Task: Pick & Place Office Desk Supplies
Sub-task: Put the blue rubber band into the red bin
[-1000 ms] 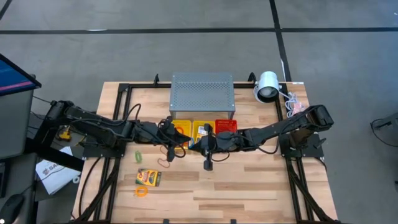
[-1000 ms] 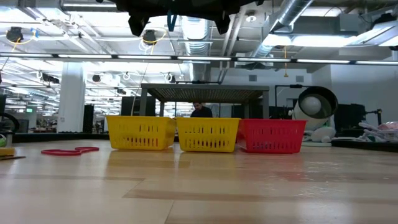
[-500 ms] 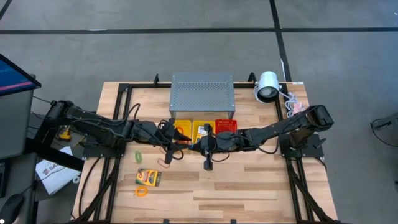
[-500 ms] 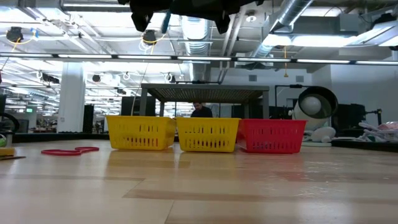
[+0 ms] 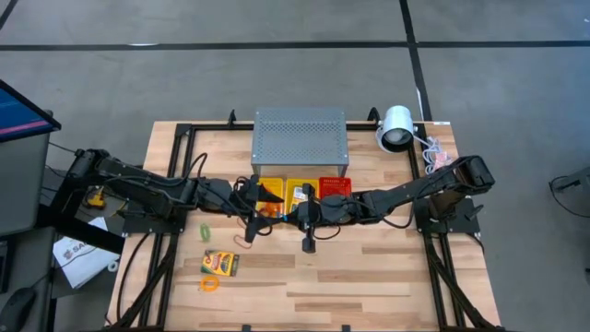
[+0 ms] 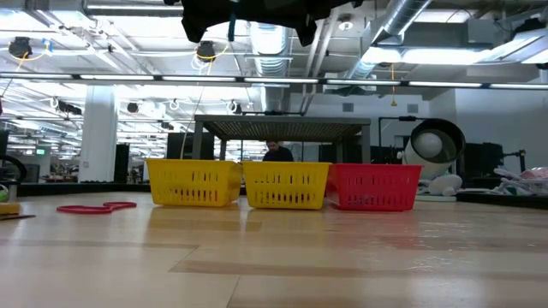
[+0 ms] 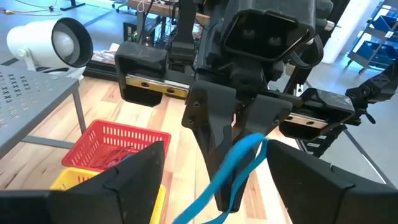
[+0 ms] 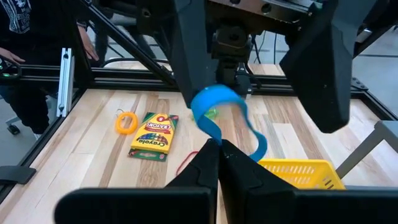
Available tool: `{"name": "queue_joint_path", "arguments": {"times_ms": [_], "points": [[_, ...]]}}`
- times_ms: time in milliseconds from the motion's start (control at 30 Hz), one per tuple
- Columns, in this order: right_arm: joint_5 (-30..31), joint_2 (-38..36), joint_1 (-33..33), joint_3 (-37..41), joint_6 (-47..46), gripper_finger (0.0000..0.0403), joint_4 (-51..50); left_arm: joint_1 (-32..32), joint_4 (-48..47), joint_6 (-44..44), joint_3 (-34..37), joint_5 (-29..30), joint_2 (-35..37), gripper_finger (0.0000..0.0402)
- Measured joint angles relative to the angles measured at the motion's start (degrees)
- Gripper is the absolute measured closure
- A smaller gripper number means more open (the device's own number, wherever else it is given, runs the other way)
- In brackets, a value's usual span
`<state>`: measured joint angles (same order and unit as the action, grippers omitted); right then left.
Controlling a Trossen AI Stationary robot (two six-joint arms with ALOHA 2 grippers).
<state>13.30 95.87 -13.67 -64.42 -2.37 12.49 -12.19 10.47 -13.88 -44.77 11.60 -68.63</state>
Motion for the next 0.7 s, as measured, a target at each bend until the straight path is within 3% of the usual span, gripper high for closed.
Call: {"name": "queue_joint_path", "arguments": {"times_ms": [400, 700], "points": [[0.1, -2.8, 0.3, 0.0, 0.9, 0.0403, -3.6, -0.2, -0.4, -0.1, 0.0, -0.4, 2.5, 0.0119], [0.3, -4.7, 1.8, 0.1, 0.4, 0.0403, -11.8, -0.4, -7.0, -0.1, 0.1, -0.7, 7.5, 0.0119]]}}
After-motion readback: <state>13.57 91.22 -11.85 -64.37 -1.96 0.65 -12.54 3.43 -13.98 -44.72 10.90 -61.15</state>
